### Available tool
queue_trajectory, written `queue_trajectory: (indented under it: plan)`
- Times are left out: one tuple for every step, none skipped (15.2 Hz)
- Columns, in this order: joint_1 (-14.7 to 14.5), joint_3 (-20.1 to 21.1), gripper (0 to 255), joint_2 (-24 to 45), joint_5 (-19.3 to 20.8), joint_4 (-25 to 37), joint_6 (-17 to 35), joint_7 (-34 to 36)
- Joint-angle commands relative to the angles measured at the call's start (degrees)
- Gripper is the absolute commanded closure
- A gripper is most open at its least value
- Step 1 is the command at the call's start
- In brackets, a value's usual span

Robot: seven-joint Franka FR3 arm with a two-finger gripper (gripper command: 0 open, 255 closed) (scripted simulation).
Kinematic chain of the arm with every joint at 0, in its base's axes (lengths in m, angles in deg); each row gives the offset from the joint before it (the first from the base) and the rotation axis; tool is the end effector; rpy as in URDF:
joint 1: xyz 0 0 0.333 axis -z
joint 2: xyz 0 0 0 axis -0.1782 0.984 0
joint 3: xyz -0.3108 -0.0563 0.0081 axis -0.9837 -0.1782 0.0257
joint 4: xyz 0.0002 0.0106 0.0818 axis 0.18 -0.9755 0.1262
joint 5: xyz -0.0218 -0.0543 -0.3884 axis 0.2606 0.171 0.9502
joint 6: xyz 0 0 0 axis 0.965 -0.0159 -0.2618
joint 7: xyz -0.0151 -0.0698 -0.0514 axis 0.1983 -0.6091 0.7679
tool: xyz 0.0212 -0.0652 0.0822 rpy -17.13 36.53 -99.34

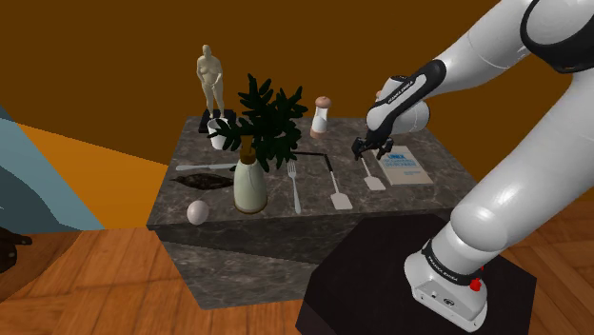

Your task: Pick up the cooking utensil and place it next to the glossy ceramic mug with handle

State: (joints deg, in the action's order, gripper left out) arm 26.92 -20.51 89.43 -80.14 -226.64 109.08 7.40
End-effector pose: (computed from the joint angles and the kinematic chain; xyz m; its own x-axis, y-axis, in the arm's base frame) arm 0.3740 -0.2149 0.2430 0.7760 -0.6274 0.0657 -0.6287 -0.7777 -0.0007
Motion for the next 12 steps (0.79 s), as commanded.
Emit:
queue_trajectory:
  plan:
    - [-0.05, 0.12, 0, 1.77, -0.93, 0.08, 1.68, -0.6]
    - [-0.05, 0.22, 0, 2.74, -1.5, 0.15, 2.56, -1.02]
    - [-0.02, 0.31, 0, 3.3, -1.85, 0.19, 3.06, -1.26]
    - [-0.01, 0.32, 0, 3.3, -1.83, 0.19, 3.06, -1.25]
    - [0.0, 0.33, 0, 3.3, -1.84, 0.19, 3.06, -1.26]
    - [0.0, 0.33, 0, 3.3, -1.84, 0.19, 3.06, -1.26]
    - [0.0, 0.33, 0, 3.3, -1.84, 0.19, 3.06, -1.26]
    - [0.0, 0.33, 0, 3.3, -1.84, 0.19, 3.06, -1.26]
    - [0.0, 0.33, 0, 3.3, -1.84, 0.19, 3.06, -1.26]
    - [0.0, 0.33, 0, 3.29, -1.84, 0.2, 3.04, -1.26]
    - [0.0, 0.33, 255, 3.29, -1.84, 0.2, 3.04, -1.26]
    - [0.0, 0.33, 255, 3.29, -1.84, 0.2, 3.04, -1.26]
